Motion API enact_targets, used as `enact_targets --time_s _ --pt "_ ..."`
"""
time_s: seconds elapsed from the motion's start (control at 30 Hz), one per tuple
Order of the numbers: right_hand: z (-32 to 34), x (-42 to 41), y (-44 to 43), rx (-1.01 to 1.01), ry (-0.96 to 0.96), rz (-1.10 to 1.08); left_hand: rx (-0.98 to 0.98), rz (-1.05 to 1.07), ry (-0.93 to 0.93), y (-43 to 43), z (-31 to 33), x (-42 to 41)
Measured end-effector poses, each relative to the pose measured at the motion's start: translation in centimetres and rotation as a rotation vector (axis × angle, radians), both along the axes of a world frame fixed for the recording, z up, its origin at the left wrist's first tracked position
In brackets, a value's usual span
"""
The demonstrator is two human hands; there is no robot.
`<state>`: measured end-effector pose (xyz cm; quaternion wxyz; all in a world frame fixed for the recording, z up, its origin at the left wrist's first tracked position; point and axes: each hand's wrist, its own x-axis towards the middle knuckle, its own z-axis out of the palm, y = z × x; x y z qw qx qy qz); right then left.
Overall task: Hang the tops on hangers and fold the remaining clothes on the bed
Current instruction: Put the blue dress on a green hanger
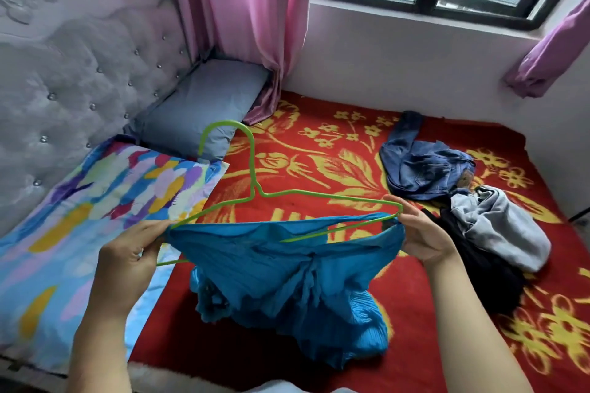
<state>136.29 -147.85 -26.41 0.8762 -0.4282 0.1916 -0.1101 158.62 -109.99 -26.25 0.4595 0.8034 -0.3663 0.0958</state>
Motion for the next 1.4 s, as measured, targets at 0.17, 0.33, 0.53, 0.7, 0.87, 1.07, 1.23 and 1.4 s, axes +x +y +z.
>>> enact_targets --time_s 0.17,0.33,0.53,0.7,0.87,1.07,1.23,1.4 --pt "0.5 0.3 0.2 0.074 -0.129 0.091 -0.019 0.058 -0.151 0.4 0.4 0.7" --pt "0.9 0.6 1.2 0.004 -0.263 0.159 -0.023 0.134 -0.17 0.5 0.0 1.3" --pt "2.1 1.7 1.9 -0.316 0.326 0.148 0.114 0.074 -0.336 -0.6 1.3 1.3" --pt "2.8 3.1 3.3 -0.325 0.319 -0.094 0.107 0.195 -0.326 -2.2 0.6 0.8" --pt "2.3 3.9 4.7 -1.014 0.503 -0.163 -0.105 0.136 0.039 -2.6 0.2 0.5" --pt "7.3 3.9 4.5 -1.921 0.506 -0.265 -0.125 0.094 0.082 -3.6 2.7 0.0" --pt "12.3 7.6 6.7 -1.628 0.302 0.403 -0.104 0.039 0.097 -6.0 6.3 1.0" --pt "16.9 9.8 5.9 -1.414 0.157 0.191 -0.054 -0.038 0.062 -4.9 12.4 2.7"
